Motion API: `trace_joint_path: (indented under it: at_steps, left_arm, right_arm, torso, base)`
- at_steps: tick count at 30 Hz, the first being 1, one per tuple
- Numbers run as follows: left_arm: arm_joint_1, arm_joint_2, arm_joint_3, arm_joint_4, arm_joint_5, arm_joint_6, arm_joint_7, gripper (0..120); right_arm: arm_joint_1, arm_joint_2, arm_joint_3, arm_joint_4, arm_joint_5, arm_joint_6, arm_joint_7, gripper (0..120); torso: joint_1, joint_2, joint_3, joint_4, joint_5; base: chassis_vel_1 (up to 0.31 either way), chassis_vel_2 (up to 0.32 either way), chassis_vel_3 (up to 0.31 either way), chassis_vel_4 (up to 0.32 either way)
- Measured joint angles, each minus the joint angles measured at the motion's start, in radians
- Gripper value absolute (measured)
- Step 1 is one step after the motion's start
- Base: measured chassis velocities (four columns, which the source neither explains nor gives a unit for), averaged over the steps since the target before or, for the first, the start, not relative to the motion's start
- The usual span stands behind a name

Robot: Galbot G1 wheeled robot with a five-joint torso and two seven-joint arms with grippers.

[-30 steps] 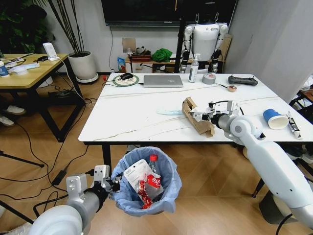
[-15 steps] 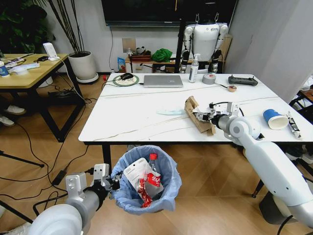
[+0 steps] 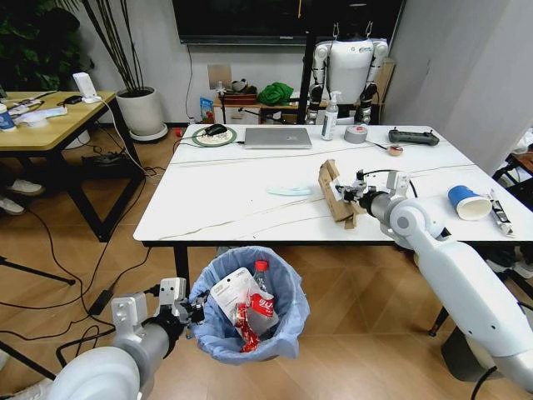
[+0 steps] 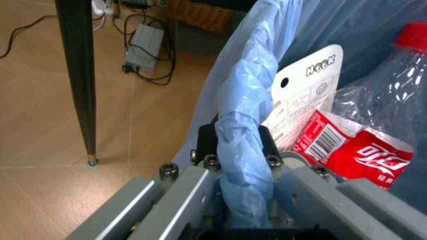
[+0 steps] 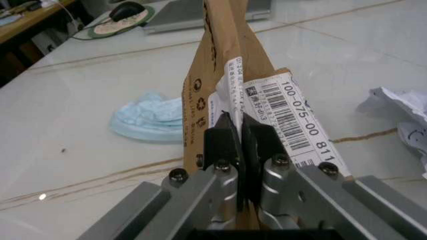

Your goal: Pick up the trash bin and place the trash from the table into it.

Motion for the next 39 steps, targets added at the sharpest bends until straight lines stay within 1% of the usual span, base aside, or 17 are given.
trace_joint_path:
  at_steps: [1, 4, 7, 10, 11, 13, 16, 17, 18, 21, 23, 25, 27, 31, 37, 38, 39]
  left_arm:
    - [-0.001, 0.0, 0.0, 0.0, 0.0, 0.0, 0.0, 0]
    - [-0.002, -0.001, 0.0, 0.0, 0.001, 0.0, 0.0, 0]
    - [-0.002, -0.002, 0.0, 0.0, 0.0, 0.0, 0.0, 0]
    - [-0.001, -0.002, -0.003, 0.0, -0.001, 0.0, -0.001, 0]
    - [-0.001, -0.002, -0.003, 0.0, -0.001, 0.0, -0.001, 0]
    - [-0.001, -0.002, -0.003, 0.001, -0.002, 0.0, -0.003, 0]
    - [-0.007, -0.002, -0.002, 0.005, -0.004, 0.0, -0.007, 0]
    - [-0.007, -0.002, -0.002, 0.005, -0.004, 0.0, -0.007, 0]
    - [-0.008, -0.003, 0.0, 0.005, -0.005, 0.0, -0.009, 0]
    - [-0.008, -0.004, 0.004, 0.008, -0.006, 0.0, -0.014, 0]
    - [-0.007, -0.006, 0.007, 0.009, -0.015, 0.0, -0.02, 0]
    - [-0.008, -0.007, 0.007, 0.009, -0.021, 0.0, -0.025, 0]
    - [-0.013, -0.011, 0.008, 0.01, -0.033, 0.0, -0.034, 0]
    - [-0.018, -0.012, 0.009, 0.014, -0.047, 0.0, -0.053, 0]
    - [-0.014, -0.016, 0.015, 0.009, -0.063, 0.0, -0.085, 0]
    - [-0.013, -0.017, 0.016, 0.008, -0.066, 0.0, -0.092, 0]
    - [-0.013, -0.017, 0.017, 0.006, -0.068, 0.0, -0.096, 0]
  right_arm:
    - [-0.006, -0.005, 0.003, 0.039, 0.01, 0.004, 0.011, 0]
    - [-0.01, -0.009, 0.009, 0.074, 0.024, 0.007, 0.022, 0]
    - [-0.017, -0.023, 0.024, 0.184, 0.092, 0.015, 0.055, 0]
    - [-0.028, -0.038, 0.028, 0.324, 0.19, 0.02, 0.096, 0]
    - [-0.028, -0.038, 0.028, 0.324, 0.19, 0.02, 0.096, 0]
    - [-0.052, -0.047, 0.025, 0.439, 0.254, 0.028, 0.109, 0]
    - [-0.098, -0.055, 0.013, 0.557, 0.3, 0.041, 0.096, 0]
    - [-0.098, -0.055, 0.013, 0.557, 0.3, 0.041, 0.096, 0]
    - [-0.118, -0.058, 0.009, 0.59, 0.308, 0.044, 0.082, 0]
    - [-0.2, -0.067, -0.007, 0.661, 0.313, 0.058, 0.026, 0]
    - [-0.257, -0.07, -0.039, 0.701, 0.303, 0.069, -0.001, 0]
    - [-0.273, -0.07, -0.061, 0.717, 0.304, 0.075, -0.004, 0]
    - [-0.283, -0.064, -0.108, 0.739, 0.306, 0.084, -0.005, 0]
    - [-0.278, -0.059, -0.161, 0.74, 0.275, 0.09, -0.026, 0]
    - [-0.277, -0.057, -0.177, 0.707, 0.2, 0.088, -0.046, 0]
    - [-0.276, -0.053, -0.178, 0.701, 0.194, 0.087, -0.046, 2]
    - [-0.275, -0.05, -0.178, 0.698, 0.192, 0.086, -0.047, 7]
  torso:
    - [0.0, 0.0, 0.0, 0.0, -0.0001]
    - [0.0, 0.0, 0.0, -0.0001, 0.0002]
    - [0.0, 0.0, 0.0, -0.0001, -0.0004]
    - [0.0, 0.0, 0.0, 0.0, -0.0002]
    - [0.0, 0.0, 0.0, 0.0, -0.0002]
    - [0.0, 0.0, 0.0, 0.0001, -0.0002]
    - [0.0, 0.0, 0.0, -0.0001, -0.0002]
    - [0.0, 0.0, 0.0, -0.0001, -0.0002]
    - [0.0, 0.0, 0.0, 0.0001, -0.0002]
    - [0.0, 0.0, 0.0, -0.0001, 0.0]
    - [0.0, 0.0, 0.0, -0.0003, 0.0001]
    - [0.0, 0.0, 0.0, -0.0003, 0.0]
    - [0.0, 0.0, 0.0, -0.0002, 0.0]
    - [0.0, 0.0, 0.0, 0.0001, -0.0001]
    - [0.0, 0.0, 0.0, 0.0, 0.0]
    - [0.0, 0.0, 0.0, 0.0, 0.0]
    - [0.0, 0.0, 0.0, 0.0, 0.0]
  base:
    - [0.0, 0.0, 0.0, 0.0]
    - [0.0, 0.0, 0.0, 0.0]
    - [0.0, 0.0, 0.0, 0.0]
    - [0.0, 0.0, 0.0, 0.0]
    - [0.0, 0.0, 0.0, 0.0]
    - [0.0, 0.0, 0.0, 0.0]
    - [0.0, 0.0, 0.0, 0.0]
    - [0.0, 0.0, 0.0, 0.0]
    - [0.0, 0.0, 0.0, 0.0]
    - [0.0, 0.0, 0.0, 0.0]
    - [0.0, 0.0, 0.0, 0.0]
    - [0.0, 0.0, 0.0, 0.0]
    - [0.0, 0.0, 0.0, 0.0]
    - [0.0, 0.0, 0.0, 0.0]
    - [0.0, 0.0, 0.0, 0.0]
    - [0.0, 0.0, 0.0, 0.0]
    - [0.0, 0.0, 0.0, 0.0]
